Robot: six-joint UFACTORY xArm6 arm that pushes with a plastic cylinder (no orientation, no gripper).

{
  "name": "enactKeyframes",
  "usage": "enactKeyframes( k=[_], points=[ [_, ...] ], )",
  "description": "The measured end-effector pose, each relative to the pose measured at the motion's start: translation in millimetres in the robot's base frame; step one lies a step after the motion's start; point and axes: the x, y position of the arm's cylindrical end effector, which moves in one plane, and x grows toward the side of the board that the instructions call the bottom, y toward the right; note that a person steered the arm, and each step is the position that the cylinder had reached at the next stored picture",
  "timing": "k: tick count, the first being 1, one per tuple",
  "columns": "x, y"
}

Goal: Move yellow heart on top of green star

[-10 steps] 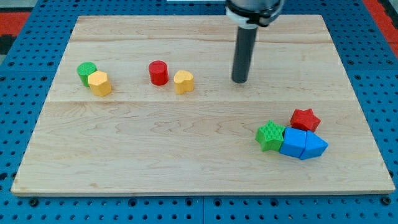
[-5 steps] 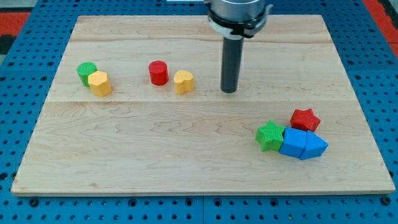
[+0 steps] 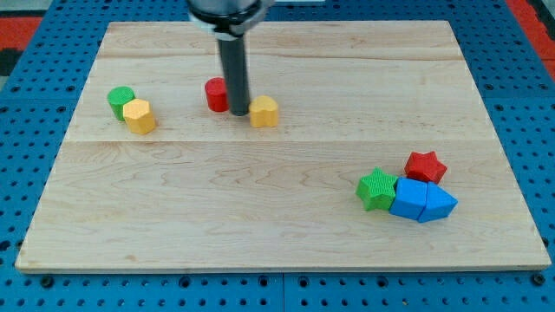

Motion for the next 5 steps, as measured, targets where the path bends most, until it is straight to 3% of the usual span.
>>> enactKeyframes(
  k=[1, 3, 4, 5],
  points=[
    [15, 73],
    [-4, 122],
    [39, 127],
    [22, 113]
  ],
)
